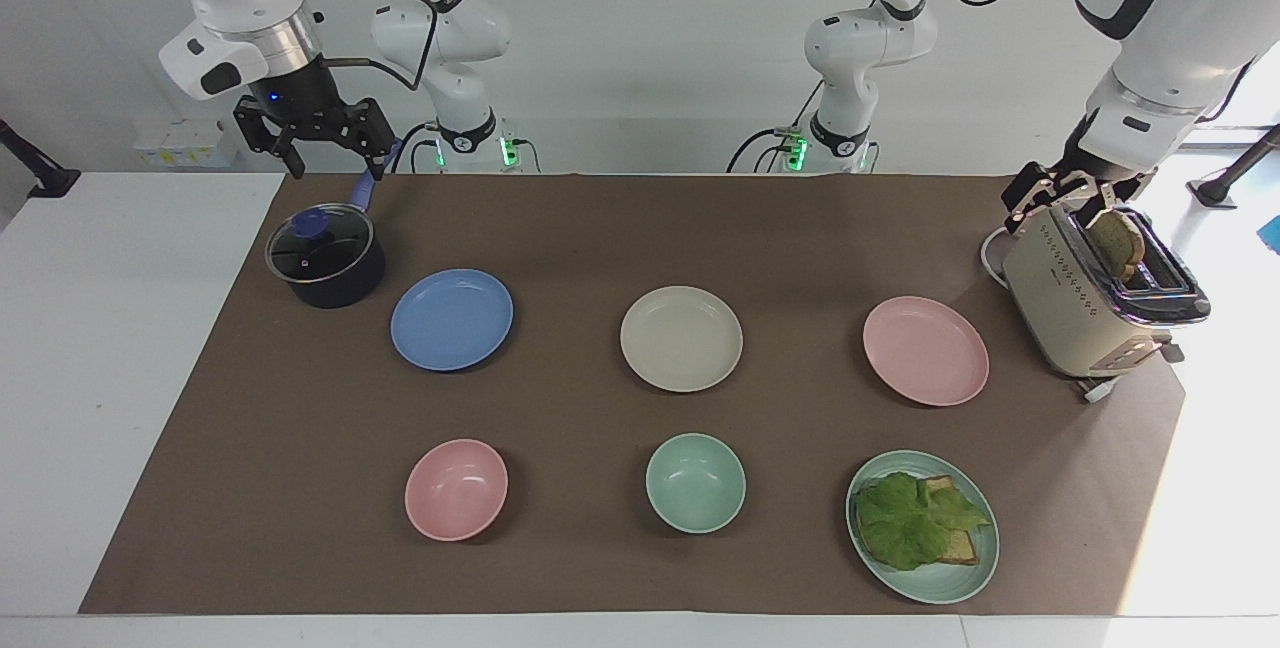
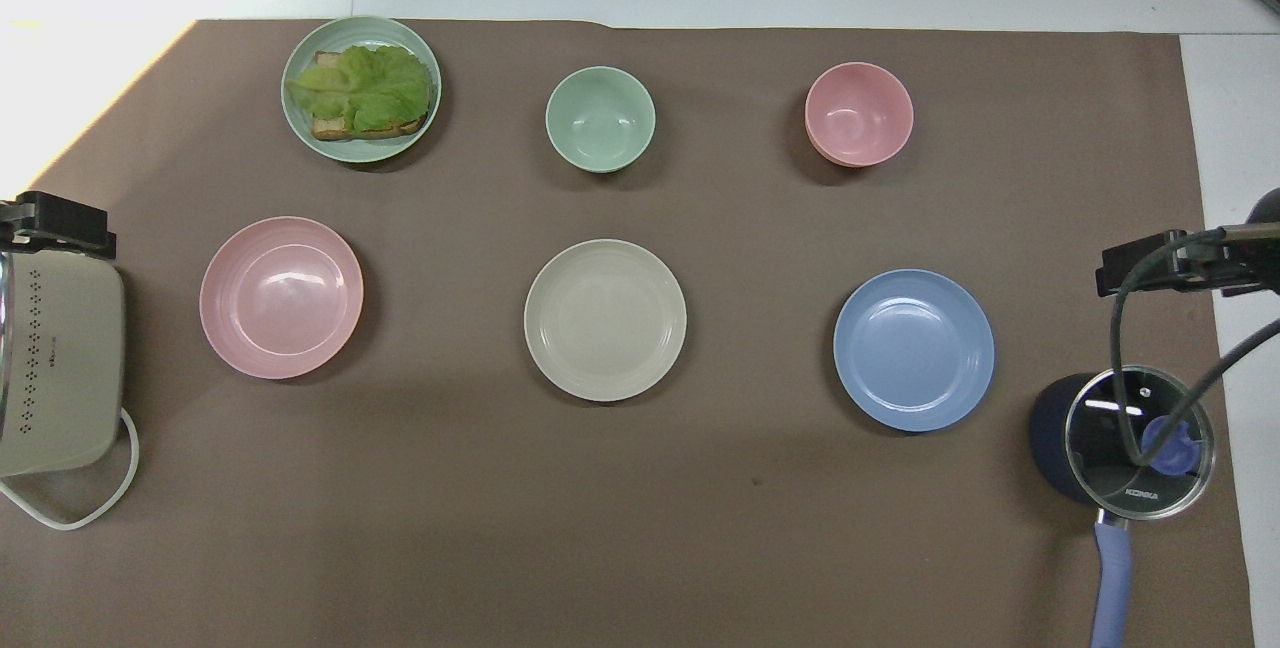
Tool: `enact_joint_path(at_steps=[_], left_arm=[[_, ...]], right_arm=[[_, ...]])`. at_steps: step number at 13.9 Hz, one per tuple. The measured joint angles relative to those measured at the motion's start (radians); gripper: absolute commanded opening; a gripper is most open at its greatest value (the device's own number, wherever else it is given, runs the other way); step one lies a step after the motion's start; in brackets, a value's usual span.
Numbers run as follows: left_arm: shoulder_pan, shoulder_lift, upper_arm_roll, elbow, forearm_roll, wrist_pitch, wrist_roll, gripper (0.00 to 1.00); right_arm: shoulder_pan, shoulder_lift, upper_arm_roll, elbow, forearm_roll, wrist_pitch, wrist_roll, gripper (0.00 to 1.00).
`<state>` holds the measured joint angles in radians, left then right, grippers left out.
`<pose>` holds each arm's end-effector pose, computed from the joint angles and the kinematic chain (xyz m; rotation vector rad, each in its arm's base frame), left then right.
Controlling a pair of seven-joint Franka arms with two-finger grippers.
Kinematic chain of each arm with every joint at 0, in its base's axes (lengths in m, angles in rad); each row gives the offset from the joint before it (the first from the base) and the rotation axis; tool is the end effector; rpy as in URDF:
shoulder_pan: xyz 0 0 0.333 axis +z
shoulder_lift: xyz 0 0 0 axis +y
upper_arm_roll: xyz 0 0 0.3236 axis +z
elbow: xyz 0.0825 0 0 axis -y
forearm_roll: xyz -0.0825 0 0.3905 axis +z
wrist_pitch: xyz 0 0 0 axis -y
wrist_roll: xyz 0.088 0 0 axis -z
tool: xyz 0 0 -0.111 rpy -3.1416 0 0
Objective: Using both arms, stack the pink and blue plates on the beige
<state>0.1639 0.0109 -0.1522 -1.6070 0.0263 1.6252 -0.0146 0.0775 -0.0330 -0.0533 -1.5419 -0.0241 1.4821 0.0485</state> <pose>0.5687 0.0099 0.6095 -3.1167 -0.0389 -0.0116 0.5414 0.0097 0.6523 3.1178 -0.0406 -0.0406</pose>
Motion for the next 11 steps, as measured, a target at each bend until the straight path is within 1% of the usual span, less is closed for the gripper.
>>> enact_joint_path(at_steps=[1, 3, 5, 7, 11], left_arm=[[-0.011, 0.0, 0.004, 0.0, 0.0, -0.001, 0.0, 1.0], [-0.093, 0.0, 0.039, 0.0, 0.0, -0.001, 0.0, 1.0], [-0.151, -0.001, 0.042, 0.0, 0.0, -0.002, -0.006, 1.0], [-0.161, -0.001, 0.044, 0.0, 0.0, -0.002, -0.01, 1.0], [-0.156, -0.001, 0.084, 0.0, 0.0, -0.002, -0.009, 1.0]], right_arm=[[0.0, 0.0, 0.0, 0.0, 0.0, 0.0, 0.0, 1.0], [0.0, 0.0, 0.0, 0.0, 0.0, 0.0, 0.0, 1.0], [0.0, 0.0, 0.0, 0.0, 0.0, 0.0, 0.0, 1.0], [0.0, 0.0, 0.0, 0.0, 0.0, 0.0, 0.0, 1.0], [0.0, 0.0, 0.0, 0.0, 0.0, 0.0, 0.0, 1.0]])
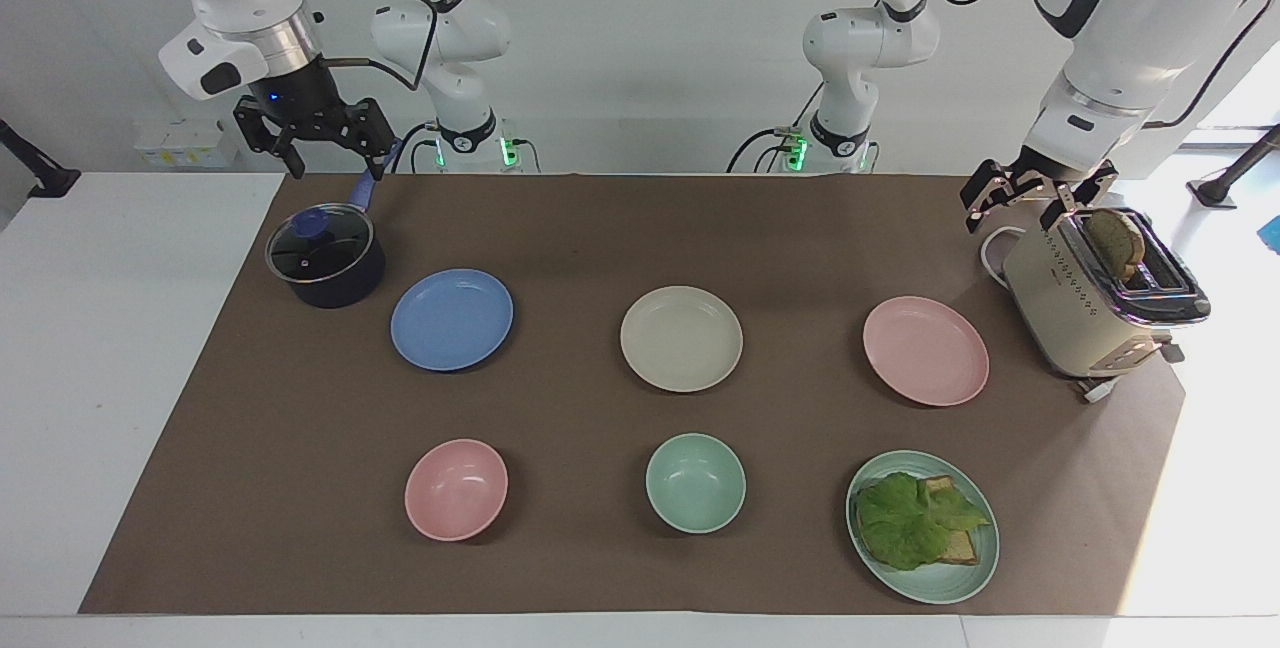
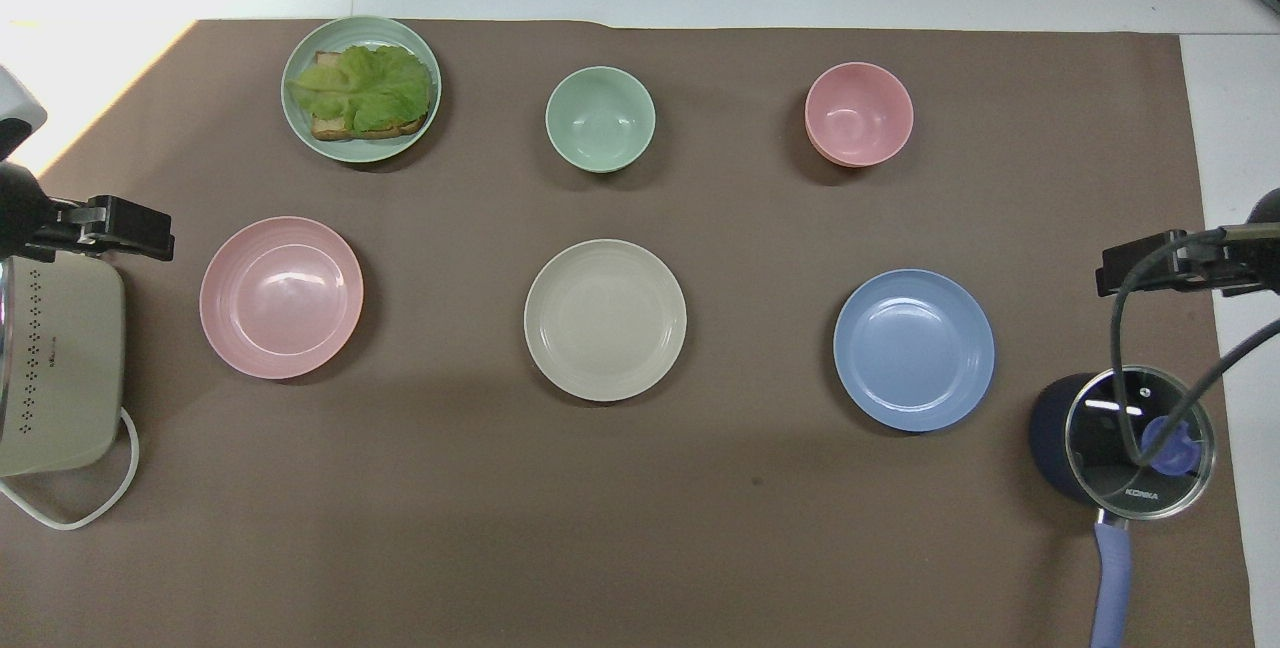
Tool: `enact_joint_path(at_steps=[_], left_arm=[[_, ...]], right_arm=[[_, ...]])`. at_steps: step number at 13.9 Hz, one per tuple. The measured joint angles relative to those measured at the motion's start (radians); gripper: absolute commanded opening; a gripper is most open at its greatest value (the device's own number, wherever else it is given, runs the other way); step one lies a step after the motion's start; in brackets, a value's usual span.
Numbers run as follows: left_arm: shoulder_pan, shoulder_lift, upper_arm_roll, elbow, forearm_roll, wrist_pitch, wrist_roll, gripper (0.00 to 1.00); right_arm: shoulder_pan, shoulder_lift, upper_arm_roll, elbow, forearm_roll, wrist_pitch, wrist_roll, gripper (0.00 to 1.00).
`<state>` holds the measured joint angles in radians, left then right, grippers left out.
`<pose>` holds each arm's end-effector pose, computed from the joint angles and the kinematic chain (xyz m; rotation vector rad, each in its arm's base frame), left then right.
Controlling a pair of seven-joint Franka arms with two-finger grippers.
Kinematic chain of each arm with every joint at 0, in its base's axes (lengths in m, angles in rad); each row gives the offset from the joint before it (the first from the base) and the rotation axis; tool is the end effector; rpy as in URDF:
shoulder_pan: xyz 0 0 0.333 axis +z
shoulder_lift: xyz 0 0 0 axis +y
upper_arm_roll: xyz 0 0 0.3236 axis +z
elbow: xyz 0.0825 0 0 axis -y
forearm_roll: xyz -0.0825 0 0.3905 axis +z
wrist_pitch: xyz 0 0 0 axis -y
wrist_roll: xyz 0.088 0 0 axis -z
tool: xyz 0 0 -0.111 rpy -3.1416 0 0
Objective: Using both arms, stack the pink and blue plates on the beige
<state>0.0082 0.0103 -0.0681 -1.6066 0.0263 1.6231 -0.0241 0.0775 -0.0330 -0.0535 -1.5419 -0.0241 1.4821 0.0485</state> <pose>0.5676 -0.0310 0.6097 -3.1158 0.0578 -0.0114 0.5414 0.0096 0.6523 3.1178 -0.0409 -0.0406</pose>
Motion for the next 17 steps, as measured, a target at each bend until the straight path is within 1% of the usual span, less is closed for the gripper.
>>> enact_joint_path(at_steps=[8, 13, 15, 16, 17], left_arm=[[0.0, 0.0, 0.001, 0.004, 0.0, 0.001, 0.0, 1.0], [0.006, -0.003, 0.01, 0.033, 0.001, 0.007, -0.003, 1.0], [0.044, -0.002, 0.018, 0.012, -0.004, 0.008, -0.003, 1.0], [0.06, -0.001, 0.02, -0.021, -0.006, 0.027, -0.002, 1.0], [0.069, 0.002, 0.021, -0.069, -0.008, 0.079, -0.002, 1.0]], right_arm=[[0.0, 0.0, 0.0, 0.0, 0.0, 0.0, 0.0, 1.0], [0.0, 0.0, 0.0, 0.0, 0.0, 0.0, 0.0, 1.0], [0.0, 0.0, 0.0, 0.0, 0.0, 0.0, 0.0, 1.0], [0.0, 0.0, 0.0, 0.0, 0.0, 0.0, 0.0, 1.0], [0.0, 0.0, 0.0, 0.0, 0.0, 0.0, 0.0, 1.0]])
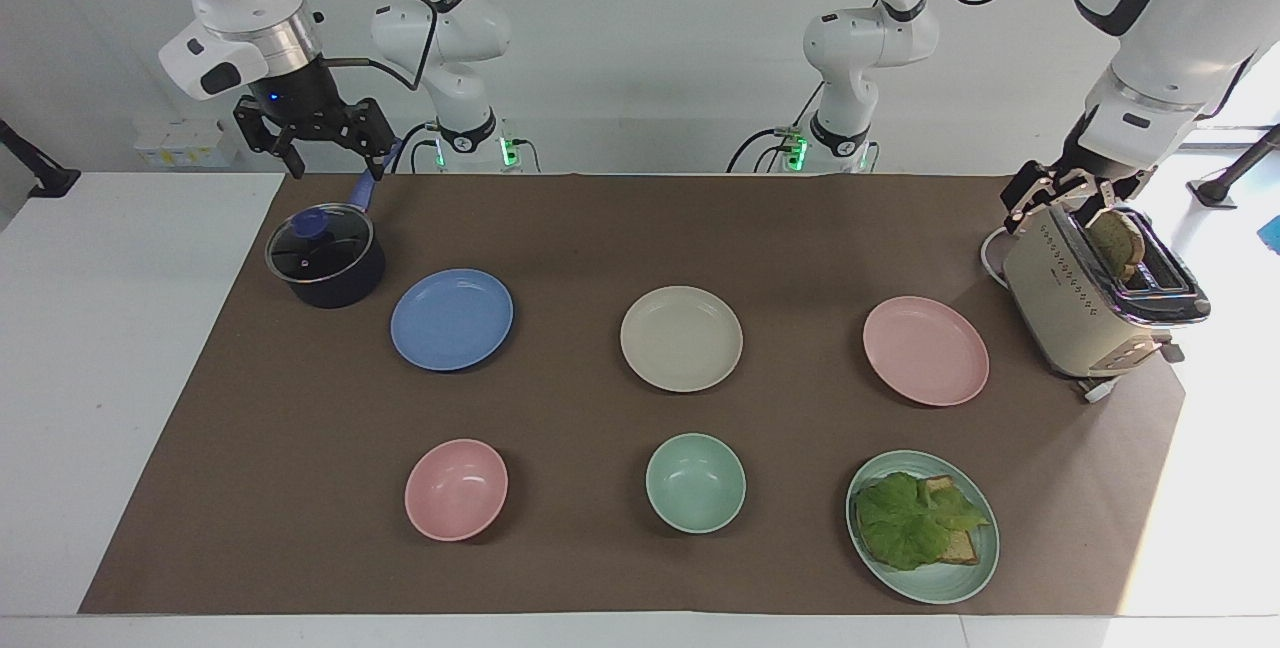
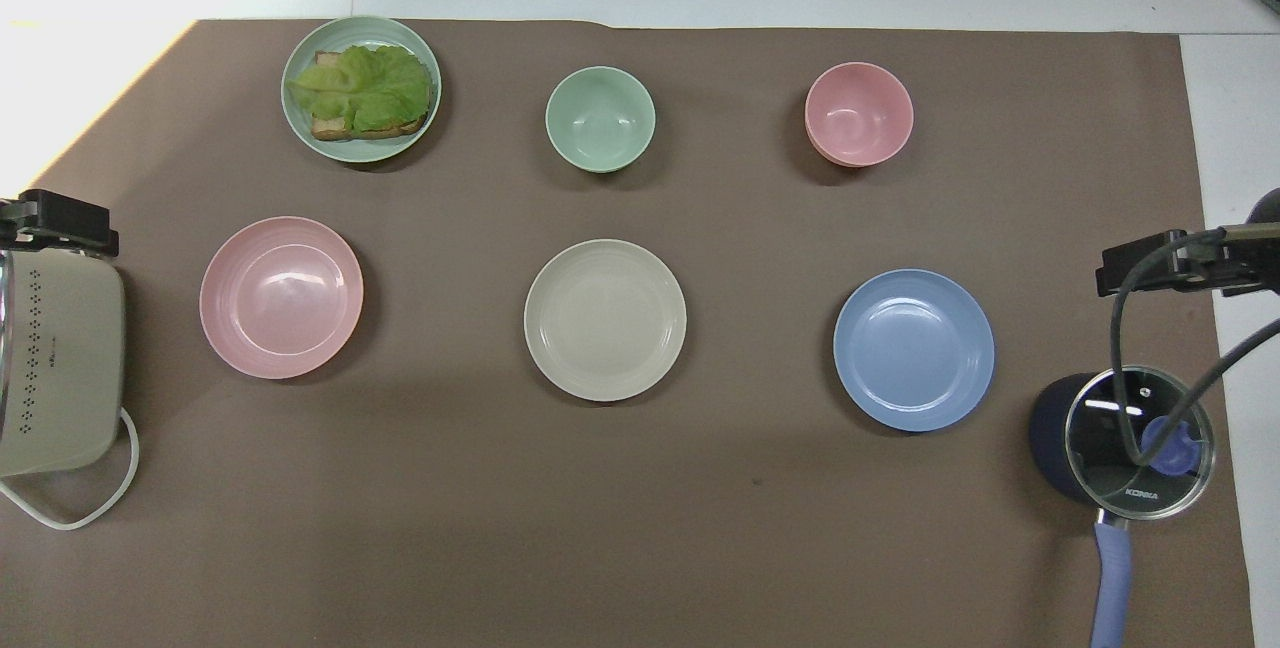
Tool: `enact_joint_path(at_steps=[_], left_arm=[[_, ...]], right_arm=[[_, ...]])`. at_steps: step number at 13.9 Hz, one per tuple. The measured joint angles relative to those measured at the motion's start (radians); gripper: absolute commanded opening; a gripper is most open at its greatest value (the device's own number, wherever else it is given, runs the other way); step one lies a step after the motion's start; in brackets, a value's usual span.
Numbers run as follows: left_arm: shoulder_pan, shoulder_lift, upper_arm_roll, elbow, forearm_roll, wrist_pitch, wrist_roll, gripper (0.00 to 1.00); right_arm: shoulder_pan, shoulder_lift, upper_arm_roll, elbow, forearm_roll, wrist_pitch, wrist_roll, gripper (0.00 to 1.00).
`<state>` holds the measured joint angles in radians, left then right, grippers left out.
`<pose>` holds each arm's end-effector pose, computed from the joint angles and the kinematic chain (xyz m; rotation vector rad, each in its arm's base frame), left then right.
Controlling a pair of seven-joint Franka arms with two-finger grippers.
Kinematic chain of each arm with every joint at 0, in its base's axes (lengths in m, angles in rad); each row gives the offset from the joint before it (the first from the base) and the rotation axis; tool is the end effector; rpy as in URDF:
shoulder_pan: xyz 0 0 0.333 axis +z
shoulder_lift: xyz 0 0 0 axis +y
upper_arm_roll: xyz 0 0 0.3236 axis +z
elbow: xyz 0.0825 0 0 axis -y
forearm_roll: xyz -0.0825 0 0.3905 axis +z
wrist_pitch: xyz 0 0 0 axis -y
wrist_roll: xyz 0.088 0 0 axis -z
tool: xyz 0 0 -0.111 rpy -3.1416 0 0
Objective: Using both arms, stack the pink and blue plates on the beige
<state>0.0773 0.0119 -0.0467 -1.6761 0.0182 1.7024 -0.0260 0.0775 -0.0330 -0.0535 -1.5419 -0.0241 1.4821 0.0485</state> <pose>0.5731 0.0195 0.5822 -3.1228 -0.0849 -0.0225 0.5414 0.0096 0.6523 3.1178 -0.0409 -0.0406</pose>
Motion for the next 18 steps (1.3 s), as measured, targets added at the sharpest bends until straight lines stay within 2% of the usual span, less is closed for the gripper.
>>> enact_joint_path(at_steps=[3, 6, 13, 18], left_arm=[[0.007, 0.015, 0.0, -0.143, -0.002, 0.148, -0.002, 1.0], [0.02, 0.054, 0.0, -0.239, -0.002, 0.278, -0.003, 1.0], [0.076, 0.185, 0.001, -0.276, -0.002, 0.382, -0.016, 1.0], [0.077, 0.209, -0.003, -0.344, -0.003, 0.421, -0.138, 1.0]], right_arm=[[0.0, 0.0, 0.0, 0.0, 0.0, 0.0, 0.0, 1.0], [0.0, 0.0, 0.0, 0.0, 0.0, 0.0, 0.0, 1.0], [0.0, 0.0, 0.0, 0.0, 0.0, 0.0, 0.0, 1.0], [0.0, 0.0, 0.0, 0.0, 0.0, 0.0, 0.0, 1.0]])
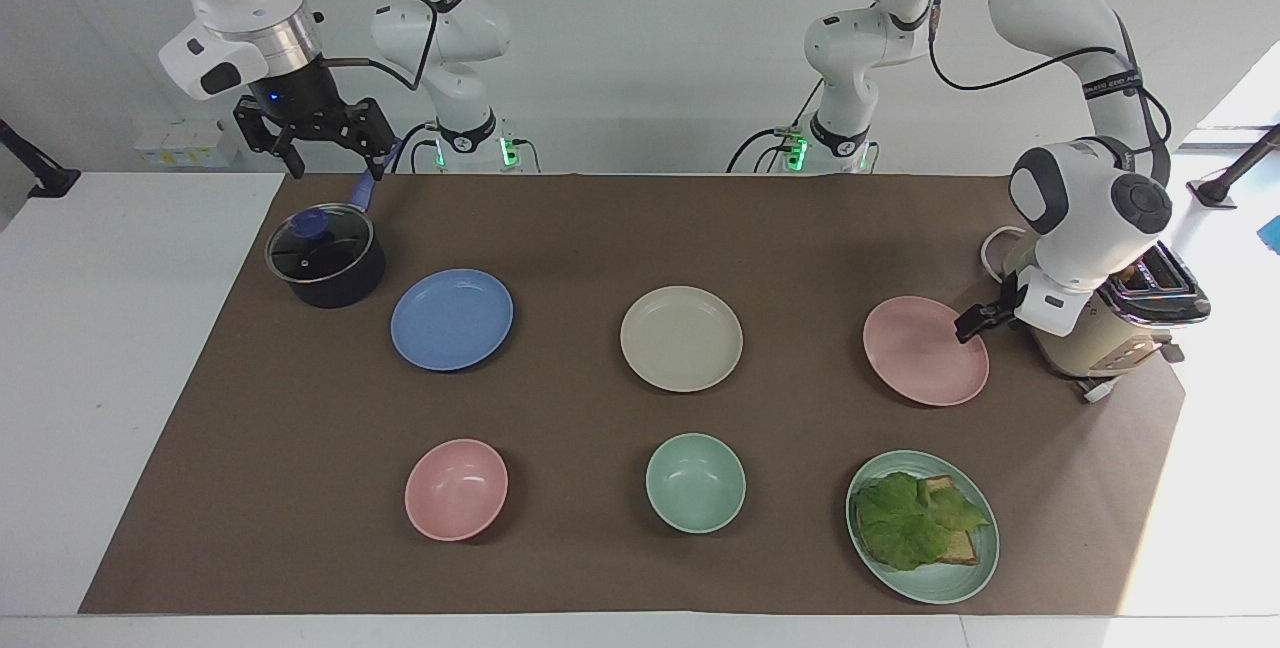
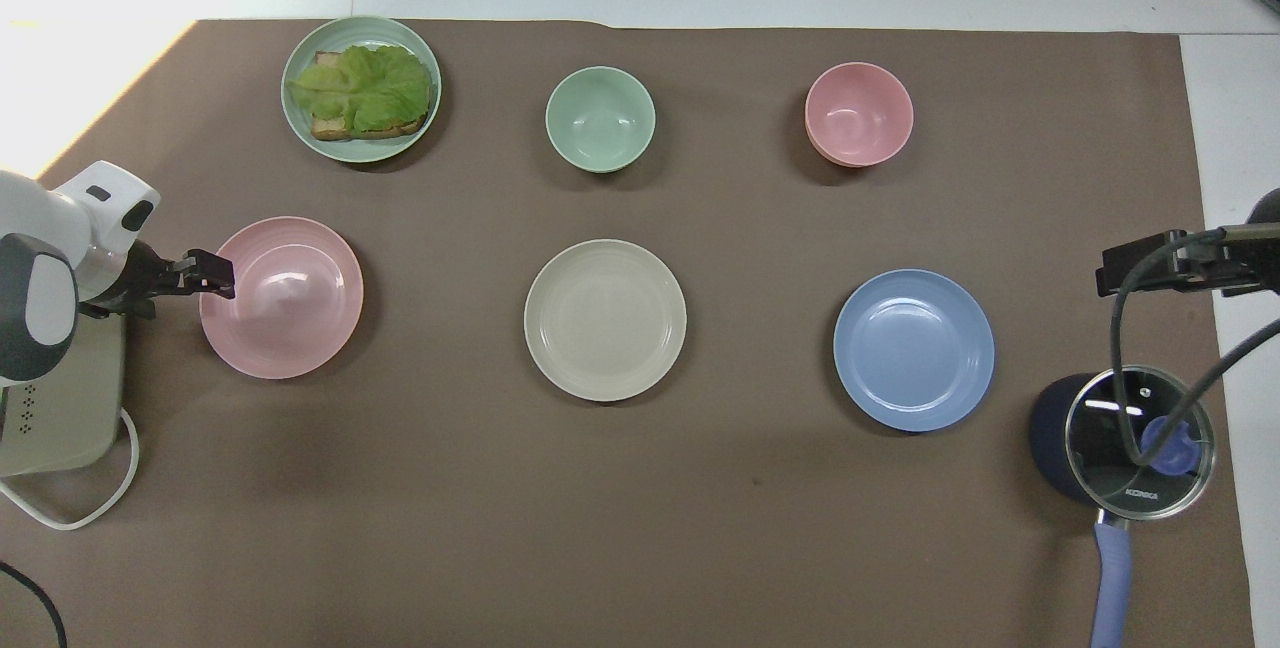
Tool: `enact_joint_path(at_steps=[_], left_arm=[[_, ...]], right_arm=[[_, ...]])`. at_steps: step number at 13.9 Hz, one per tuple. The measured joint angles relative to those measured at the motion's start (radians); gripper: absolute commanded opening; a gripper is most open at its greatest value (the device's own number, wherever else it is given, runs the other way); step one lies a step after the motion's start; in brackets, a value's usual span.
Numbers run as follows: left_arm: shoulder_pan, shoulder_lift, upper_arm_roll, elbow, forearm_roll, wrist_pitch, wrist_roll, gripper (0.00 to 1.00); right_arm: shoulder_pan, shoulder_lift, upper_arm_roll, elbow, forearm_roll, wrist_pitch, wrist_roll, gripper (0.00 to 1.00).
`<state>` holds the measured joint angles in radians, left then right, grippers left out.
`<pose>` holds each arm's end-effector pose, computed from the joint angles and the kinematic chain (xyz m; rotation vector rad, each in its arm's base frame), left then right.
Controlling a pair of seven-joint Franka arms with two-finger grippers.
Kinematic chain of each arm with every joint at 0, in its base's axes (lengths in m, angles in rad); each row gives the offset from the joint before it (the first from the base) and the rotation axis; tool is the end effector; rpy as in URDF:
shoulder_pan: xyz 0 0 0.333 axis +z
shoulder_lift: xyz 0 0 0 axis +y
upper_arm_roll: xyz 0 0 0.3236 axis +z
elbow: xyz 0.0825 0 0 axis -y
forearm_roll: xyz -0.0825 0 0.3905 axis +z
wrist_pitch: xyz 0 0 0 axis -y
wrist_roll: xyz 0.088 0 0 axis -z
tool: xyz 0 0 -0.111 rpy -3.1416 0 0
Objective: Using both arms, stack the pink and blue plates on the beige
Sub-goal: 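Reach the left gripper to the pink plate rim and grasp it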
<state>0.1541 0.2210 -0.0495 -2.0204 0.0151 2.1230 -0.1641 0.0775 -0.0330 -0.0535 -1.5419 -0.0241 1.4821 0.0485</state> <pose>0.5796 0.0623 0.3321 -3.1046 -0.4068 0.1849 0.5414 0.0096 0.6523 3.1178 -0.0409 -0.0406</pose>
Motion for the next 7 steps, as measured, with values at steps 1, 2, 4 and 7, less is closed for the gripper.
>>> enact_joint_path(at_steps=[1, 2, 4, 7], left_arm=[[0.0, 0.0, 0.0, -0.014, 0.0, 0.002, -0.029, 1.0], [0.0, 0.0, 0.0, -0.024, 0.0, 0.002, -0.054, 1.0], [0.0, 0.0, 0.0, -0.038, 0.0, 0.002, -0.112, 0.6], [0.0, -0.001, 0.0, -0.041, 0.0, 0.001, -0.164, 0.0]], right_arm=[[0.0, 0.0, 0.0, 0.0, 0.0, 0.0, 0.0, 1.0], [0.0, 0.0, 0.0, 0.0, 0.0, 0.0, 0.0, 1.0], [0.0, 0.0, 0.0, 0.0, 0.0, 0.0, 0.0, 1.0], [0.0, 0.0, 0.0, 0.0, 0.0, 0.0, 0.0, 1.0]])
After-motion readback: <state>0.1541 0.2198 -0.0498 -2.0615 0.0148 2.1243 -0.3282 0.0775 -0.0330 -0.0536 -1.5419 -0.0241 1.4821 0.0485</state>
